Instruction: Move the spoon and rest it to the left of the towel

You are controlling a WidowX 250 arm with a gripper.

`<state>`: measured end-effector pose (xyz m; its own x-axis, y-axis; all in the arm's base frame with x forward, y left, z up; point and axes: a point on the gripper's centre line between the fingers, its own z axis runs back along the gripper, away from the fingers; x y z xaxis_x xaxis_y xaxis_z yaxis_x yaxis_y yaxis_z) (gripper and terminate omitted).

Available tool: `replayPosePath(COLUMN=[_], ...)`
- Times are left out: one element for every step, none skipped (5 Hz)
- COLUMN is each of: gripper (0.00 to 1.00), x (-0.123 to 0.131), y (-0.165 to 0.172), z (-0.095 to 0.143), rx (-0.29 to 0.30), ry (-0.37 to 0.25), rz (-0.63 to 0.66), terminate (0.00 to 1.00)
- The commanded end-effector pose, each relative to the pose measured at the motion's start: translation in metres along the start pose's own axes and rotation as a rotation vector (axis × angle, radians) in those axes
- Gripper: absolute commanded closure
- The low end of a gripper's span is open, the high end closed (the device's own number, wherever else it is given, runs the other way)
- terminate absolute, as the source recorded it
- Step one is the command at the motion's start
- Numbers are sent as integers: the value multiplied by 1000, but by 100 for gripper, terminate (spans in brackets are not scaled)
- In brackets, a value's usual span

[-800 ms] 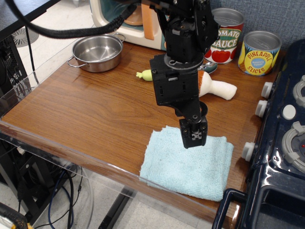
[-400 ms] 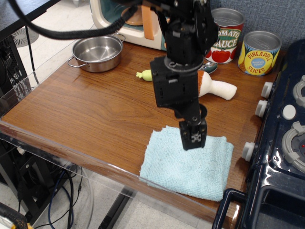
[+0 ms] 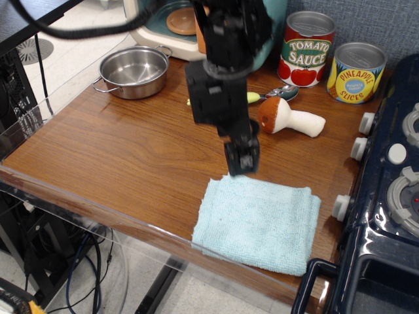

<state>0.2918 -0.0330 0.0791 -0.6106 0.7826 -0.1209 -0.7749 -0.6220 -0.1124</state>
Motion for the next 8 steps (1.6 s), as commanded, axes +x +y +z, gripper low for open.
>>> replayPosePath(gripper=[0,0,0,0,0,0,0,100], x=[-5,-10,-20,-25,-25,-27,-26,-24], y=[-71,-97,-116,-130,-140,-147,-146,-145], z=[9,-1,-16,-29,-44,-54,-64,-66], rx=[-51,-75,-70,-89,-86,-84,-43,-45], ry=[22,1,-38,-81,-119,-131,-131,-137], rz=[97,90,76,25,-2,-12,-16,-14], terminate=[0,0,0,0,0,0,0,0])
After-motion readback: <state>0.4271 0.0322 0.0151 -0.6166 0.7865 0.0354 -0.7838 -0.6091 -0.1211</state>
